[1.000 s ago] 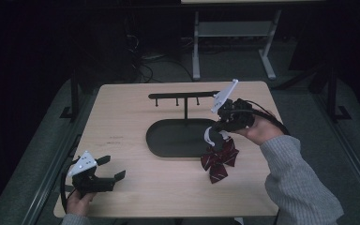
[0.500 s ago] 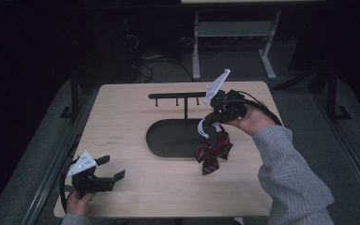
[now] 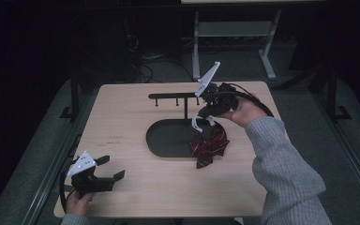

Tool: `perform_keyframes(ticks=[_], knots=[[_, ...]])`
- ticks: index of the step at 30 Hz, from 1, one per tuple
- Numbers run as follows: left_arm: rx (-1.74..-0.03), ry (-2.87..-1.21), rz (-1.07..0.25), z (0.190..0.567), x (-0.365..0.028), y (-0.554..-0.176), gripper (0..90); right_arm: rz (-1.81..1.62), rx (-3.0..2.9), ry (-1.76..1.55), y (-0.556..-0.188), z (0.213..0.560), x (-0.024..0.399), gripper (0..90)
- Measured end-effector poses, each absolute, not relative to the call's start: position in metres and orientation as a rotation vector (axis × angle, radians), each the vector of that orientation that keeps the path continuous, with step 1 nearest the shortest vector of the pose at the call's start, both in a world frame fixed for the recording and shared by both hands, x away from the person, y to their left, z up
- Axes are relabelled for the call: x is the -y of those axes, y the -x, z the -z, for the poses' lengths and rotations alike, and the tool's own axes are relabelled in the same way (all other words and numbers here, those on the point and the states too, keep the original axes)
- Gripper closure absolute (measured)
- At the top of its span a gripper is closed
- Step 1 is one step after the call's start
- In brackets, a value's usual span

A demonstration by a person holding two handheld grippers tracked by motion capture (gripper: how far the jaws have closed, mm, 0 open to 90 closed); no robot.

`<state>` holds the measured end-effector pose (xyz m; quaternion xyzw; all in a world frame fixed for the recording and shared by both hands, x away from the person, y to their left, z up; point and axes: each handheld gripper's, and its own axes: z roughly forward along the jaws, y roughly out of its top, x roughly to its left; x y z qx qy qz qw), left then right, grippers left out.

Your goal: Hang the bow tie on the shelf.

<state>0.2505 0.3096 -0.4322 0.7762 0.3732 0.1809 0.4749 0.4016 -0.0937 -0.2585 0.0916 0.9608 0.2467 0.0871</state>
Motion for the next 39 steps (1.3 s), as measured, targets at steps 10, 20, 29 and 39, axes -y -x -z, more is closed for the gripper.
perform_keyframes(ticks=[10, 20, 29, 39], knots=[[-0.914, -1.895, -0.442, 0.432, -0.309, -0.250, 13.1, -0.733, -2.871, -0.285, -0.411, 0.254, 0.086, 88.3], [-0.913, -1.897, -0.442, 0.432, -0.310, -0.250, 13.1, -0.725, -2.864, -0.288, -0.423, 0.245, 0.082, 88.3], [-0.912, -1.896, -0.441, 0.432, -0.310, -0.250, 13.1, -0.711, -2.862, -0.311, -0.433, 0.236, 0.078, 88.3], [-0.913, -1.885, -0.439, 0.433, -0.310, -0.250, 13.1, -0.699, -2.861, -0.347, -0.445, 0.233, 0.075, 88.3]])
